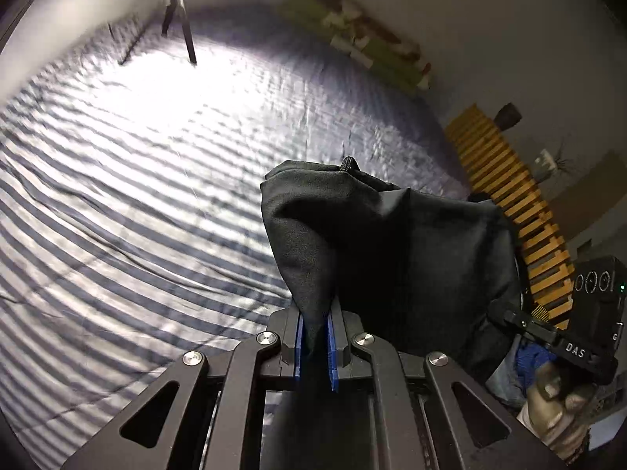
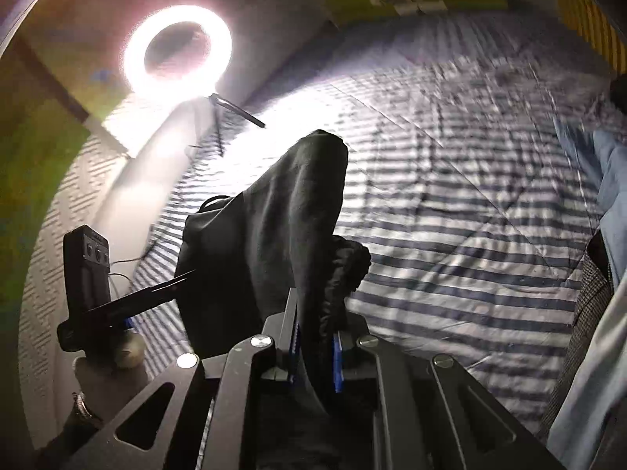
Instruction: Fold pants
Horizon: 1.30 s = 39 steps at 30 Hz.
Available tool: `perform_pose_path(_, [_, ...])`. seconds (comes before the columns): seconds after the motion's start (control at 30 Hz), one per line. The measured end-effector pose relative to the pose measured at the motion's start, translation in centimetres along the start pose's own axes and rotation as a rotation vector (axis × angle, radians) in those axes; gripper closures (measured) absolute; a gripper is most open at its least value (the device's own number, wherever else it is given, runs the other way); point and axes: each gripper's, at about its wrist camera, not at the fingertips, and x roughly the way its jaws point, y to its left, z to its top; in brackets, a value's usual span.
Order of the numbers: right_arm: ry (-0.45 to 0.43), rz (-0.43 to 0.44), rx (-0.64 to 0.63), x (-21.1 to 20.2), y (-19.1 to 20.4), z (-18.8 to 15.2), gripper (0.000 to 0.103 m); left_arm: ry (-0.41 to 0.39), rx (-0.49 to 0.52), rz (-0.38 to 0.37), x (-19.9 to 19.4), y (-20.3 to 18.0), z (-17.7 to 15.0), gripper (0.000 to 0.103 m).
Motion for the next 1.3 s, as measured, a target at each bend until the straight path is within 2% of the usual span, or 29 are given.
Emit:
perform_pose_path(0.13, [-0.064, 0.049, -0.026, -1.3, 4.7, -0.2, 0.092, -0.079, 0.016, 0.006, -5.6, 1.4, 1.1, 0.094])
perform_pose_path(0.27, [-0.102, 0.108, -0.053, -0.8, 8.9, 0.1, 0.092, -0.141, 0.036, 0.053, -11.5, 4.9, 2.8, 0.094])
perform_pose_path(0.47, [-0.113, 0.218, -0.043, 4.3, 15.2, 2.0, 0.092, -0.206, 0.008, 0.144, -17.3, 11.8, 7.5, 0.094])
perform_pose_path(0.6, [-0.098, 0.298, -0.013, 8.5, 18.3, 3.6, 0.092, -0.240, -0.004, 0.198, -19.0, 16.0, 11.7, 0.095])
perform_pose_path(0.67, [-0.094, 0.327, -0.003, 11.2, 19.9, 4.6, 0.092, -0.240, -0.018, 0.220, -19.1, 18.7, 14.5, 0.095])
perform_pose_path(0.8, [-0.077, 0.346, 0.027, 16.2, 21.4, 6.5, 0.092, -0.224, -0.019, 0.250, -16.8, 22.2, 19.6, 0.095])
perform_pose_path(0.97, [-0.073, 0.303, 0.071, 21.1, 20.1, 9.1, 0.092, -0.177, -0.045, 0.252, -10.4, 25.8, 23.7, 0.095])
perform_pose_path(1.07, [-0.071, 0.238, 0.084, 23.6, 18.6, 10.6, 0.092, -0.128, -0.073, 0.262, -6.0, 27.9, 25.2, 0.092])
perform_pose_path(1.13, [-0.065, 0.166, 0.067, 25.2, 17.5, 11.6, 0.089, -0.079, -0.091, 0.289, -3.5, 28.5, 25.7, 0.085])
perform_pose_path(1.17, [-0.046, 0.130, 0.074, 25.9, 17.0, 12.1, 0.084, -0.074, -0.110, 0.316, -3.1, 29.0, 26.0, 0.081])
perform_pose_path(1.2, [-0.025, 0.084, 0.092, 26.5, 16.3, 12.5, 0.080, -0.096, -0.111, 0.313, -3.3, 28.7, 25.5, 0.081])
perform_pose_path(1.23, [-0.004, 0.019, 0.115, 26.9, 15.6, 13.1, 0.080, -0.113, -0.103, 0.298, -3.8, 28.5, 25.1, 0.080])
perform_pose_path(1.3, [-0.036, -0.002, 0.109, 26.4, 15.0, 13.3, 0.079, -0.120, -0.056, 0.291, -4.5, 27.9, 24.5, 0.080])
